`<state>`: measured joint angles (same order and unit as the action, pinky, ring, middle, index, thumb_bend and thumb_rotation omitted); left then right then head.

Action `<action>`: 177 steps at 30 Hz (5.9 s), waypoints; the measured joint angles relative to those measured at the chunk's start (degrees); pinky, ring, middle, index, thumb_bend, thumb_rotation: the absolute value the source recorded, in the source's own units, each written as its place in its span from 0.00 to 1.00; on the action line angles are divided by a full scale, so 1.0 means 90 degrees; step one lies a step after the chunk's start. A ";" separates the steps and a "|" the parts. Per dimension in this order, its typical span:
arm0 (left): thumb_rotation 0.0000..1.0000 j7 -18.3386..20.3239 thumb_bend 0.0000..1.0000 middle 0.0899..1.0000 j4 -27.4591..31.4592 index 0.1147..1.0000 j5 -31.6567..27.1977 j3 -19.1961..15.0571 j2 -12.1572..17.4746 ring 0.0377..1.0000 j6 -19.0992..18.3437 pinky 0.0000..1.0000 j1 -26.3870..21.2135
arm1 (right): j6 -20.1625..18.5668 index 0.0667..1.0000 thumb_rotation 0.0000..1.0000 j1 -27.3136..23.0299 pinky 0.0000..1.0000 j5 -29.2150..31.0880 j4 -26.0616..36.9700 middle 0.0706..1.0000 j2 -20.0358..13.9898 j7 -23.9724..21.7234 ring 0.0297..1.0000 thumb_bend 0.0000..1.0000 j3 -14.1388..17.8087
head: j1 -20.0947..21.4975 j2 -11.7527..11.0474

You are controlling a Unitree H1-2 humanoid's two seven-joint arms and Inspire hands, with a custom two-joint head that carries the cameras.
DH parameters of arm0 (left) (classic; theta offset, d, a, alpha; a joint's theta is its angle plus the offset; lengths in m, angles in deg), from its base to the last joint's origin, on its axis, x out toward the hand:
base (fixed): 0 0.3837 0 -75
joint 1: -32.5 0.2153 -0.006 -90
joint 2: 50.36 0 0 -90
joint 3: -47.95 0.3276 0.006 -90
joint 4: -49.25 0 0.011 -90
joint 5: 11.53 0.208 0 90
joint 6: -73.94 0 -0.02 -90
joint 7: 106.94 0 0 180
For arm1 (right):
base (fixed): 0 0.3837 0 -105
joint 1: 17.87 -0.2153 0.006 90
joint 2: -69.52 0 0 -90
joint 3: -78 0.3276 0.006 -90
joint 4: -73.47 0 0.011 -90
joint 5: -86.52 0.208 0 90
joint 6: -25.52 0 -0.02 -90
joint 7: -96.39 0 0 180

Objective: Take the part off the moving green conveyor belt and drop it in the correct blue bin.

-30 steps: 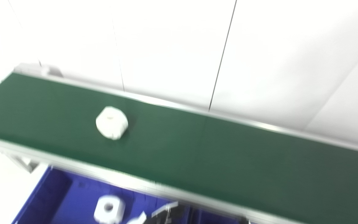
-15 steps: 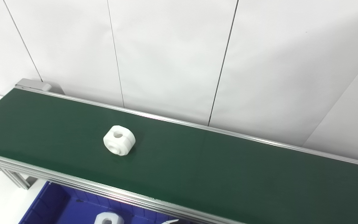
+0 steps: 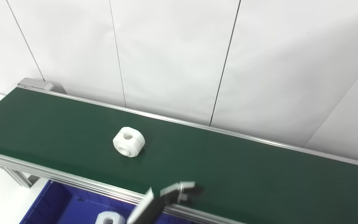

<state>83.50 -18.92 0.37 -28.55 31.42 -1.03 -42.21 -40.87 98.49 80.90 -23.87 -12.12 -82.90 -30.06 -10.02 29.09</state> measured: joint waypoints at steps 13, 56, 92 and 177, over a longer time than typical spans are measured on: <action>0.21 0.0054 1.00 0.86 -0.0784 0.84 0.2884 -0.0300 0.1139 0.87 0.0512 0.85 -0.1863 | 0.0015 0.98 1.00 -0.0042 0.90 -0.0061 -0.0086 0.95 0.0153 0.0036 0.92 0.94 -0.0005 | 0.0157 0.0010; 0.08 0.0690 0.96 0.71 -0.4105 0.68 0.5099 0.1142 0.2120 0.70 -0.0429 0.65 -0.4317 | 0.0081 0.97 0.99 -0.0111 0.84 -0.0038 -0.0221 0.94 0.0195 -0.0014 0.89 0.96 -0.0001 | 0.0264 0.0136; 0.00 0.1975 0.52 0.36 0.0084 0.45 0.3015 0.0023 0.3211 0.28 -0.1055 0.23 -0.3153 | -0.0126 1.00 1.00 0.0107 0.90 0.0081 0.0928 0.98 0.0173 -0.0310 0.90 0.91 0.0107 | -0.0887 0.1648; 0.47 0.1036 0.78 0.68 0.1496 0.65 0.0878 0.0332 -0.1387 0.68 -0.1943 0.63 0.0949 | -0.1089 0.96 0.89 0.0275 0.76 0.0738 0.2186 0.92 -0.0347 -0.1413 0.81 0.82 0.0803 | -0.1015 0.2832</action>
<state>92.83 -5.46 8.27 -25.56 18.94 -18.52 -33.67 -50.68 100.97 87.55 -4.19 -15.25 -95.61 -22.84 -19.16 54.58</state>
